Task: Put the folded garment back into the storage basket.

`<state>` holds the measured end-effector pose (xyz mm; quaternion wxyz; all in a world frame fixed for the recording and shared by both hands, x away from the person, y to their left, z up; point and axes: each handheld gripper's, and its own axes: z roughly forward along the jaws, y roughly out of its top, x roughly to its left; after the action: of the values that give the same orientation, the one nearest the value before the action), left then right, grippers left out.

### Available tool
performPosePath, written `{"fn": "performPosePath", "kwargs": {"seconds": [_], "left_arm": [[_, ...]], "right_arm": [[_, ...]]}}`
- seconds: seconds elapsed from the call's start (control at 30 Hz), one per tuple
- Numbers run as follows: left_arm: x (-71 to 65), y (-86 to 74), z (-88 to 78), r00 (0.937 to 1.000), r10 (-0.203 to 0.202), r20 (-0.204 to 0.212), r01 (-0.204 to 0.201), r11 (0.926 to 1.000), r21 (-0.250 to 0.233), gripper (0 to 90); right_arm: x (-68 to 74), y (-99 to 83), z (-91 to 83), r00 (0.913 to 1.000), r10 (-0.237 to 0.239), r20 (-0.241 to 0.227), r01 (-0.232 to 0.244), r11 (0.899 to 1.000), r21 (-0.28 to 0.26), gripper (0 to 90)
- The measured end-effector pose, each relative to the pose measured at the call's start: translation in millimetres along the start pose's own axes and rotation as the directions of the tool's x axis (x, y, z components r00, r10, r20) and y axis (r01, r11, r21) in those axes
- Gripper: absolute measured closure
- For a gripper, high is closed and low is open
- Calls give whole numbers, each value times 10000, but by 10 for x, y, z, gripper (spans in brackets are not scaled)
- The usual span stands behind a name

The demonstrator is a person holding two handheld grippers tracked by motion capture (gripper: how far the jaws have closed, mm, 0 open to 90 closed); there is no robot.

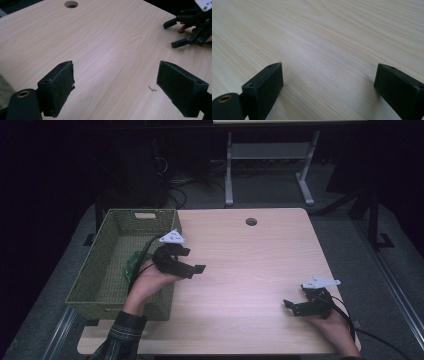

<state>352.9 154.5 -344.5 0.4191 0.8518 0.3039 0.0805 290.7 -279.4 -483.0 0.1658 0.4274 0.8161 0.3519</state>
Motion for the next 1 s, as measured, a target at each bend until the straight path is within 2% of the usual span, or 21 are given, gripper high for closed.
{"fn": "performPosePath", "kwargs": {"seconds": [0.17,0.33,0.5,0.8,1.0], "left_arm": [[-124,6,204,9999,152,-12,-152,9997,168,137],[-214,-19,350,9995,209,-238,-205,9996,182,137],[-328,-64,523,9983,462,-343,-452,9986,288,137],[-434,-255,888,9958,843,-370,-803,9919,979,137],[-441,-399,1054,9975,659,-253,-628,9924,1063,137]], "right_arm": [[0,0,0,10000,2,-2,-2,10000,-1,81],[0,0,0,10000,3,-1,-3,10000,1,81],[0,0,0,10000,-1,-1,1,10000,2,81],[1,-2,-2,10000,4,-14,-4,10000,12,81],[0,-3,-3,10000,-25,-26,25,10000,4,81]]}}
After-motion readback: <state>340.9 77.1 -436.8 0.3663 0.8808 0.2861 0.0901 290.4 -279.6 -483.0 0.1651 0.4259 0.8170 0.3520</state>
